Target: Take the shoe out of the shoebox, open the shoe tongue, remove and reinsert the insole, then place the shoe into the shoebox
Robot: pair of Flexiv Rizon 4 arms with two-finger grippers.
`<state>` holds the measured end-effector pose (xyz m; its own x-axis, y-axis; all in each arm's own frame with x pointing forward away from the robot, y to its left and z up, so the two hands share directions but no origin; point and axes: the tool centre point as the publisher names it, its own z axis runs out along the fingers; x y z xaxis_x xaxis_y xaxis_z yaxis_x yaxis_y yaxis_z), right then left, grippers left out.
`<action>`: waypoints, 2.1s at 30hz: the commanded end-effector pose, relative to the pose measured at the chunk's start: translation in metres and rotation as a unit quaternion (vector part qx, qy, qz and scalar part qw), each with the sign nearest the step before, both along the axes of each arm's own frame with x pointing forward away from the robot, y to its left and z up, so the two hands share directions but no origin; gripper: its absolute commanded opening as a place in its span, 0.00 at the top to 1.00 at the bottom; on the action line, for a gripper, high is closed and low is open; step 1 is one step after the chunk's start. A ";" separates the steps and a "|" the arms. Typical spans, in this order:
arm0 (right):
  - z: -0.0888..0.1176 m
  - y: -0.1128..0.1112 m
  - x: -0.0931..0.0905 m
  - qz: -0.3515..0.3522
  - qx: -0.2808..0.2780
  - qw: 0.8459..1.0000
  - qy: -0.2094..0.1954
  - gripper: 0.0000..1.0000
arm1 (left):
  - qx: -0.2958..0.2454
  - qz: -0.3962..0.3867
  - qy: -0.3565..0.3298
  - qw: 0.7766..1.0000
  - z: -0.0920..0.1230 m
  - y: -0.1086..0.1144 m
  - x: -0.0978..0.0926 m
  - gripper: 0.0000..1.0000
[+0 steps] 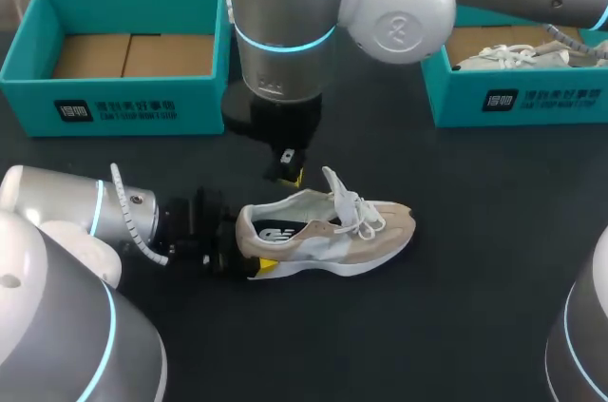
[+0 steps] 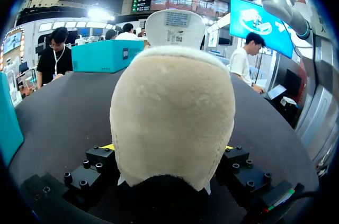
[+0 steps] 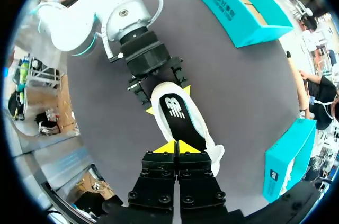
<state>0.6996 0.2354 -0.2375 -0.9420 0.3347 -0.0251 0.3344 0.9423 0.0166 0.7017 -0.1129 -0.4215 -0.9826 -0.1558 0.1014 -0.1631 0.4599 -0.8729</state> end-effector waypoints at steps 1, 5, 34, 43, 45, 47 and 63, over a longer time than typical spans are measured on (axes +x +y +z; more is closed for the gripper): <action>0.000 0.003 0.002 0.128 -0.022 0.991 0.008 1.00 | 0.002 0.001 0.000 1.000 -0.009 0.001 -0.002 1.00; 0.000 0.003 0.002 0.128 -0.022 0.991 0.008 1.00 | 0.002 0.001 0.000 1.000 -0.009 0.001 -0.002 1.00; -0.109 -0.009 0.022 0.158 -0.045 0.986 0.017 1.00 | 0.002 0.001 0.000 1.000 -0.009 0.001 -0.002 1.00; -0.126 -0.014 0.022 0.161 -0.062 0.985 0.023 1.00 | 0.002 0.001 0.000 1.000 -0.009 0.001 -0.002 1.00; -0.130 -0.017 0.021 0.156 -0.063 0.985 0.021 1.00 | 0.002 0.001 0.000 1.000 -0.009 0.001 -0.002 1.00; -0.132 -0.019 0.021 0.152 -0.065 0.986 0.023 1.00 | 0.002 0.001 0.000 1.000 -0.009 0.001 -0.002 1.00; -0.144 -0.012 0.034 0.153 -0.057 0.986 0.022 0.67 | 0.002 0.001 0.000 1.000 -0.009 0.001 -0.002 1.00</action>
<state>0.7310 0.2214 -0.3741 -0.9994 0.0321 -0.0086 0.0328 0.9939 -0.1055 0.7018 -0.1129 -0.4215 -0.9826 -0.1559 0.1015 -0.1631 0.4599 -0.8729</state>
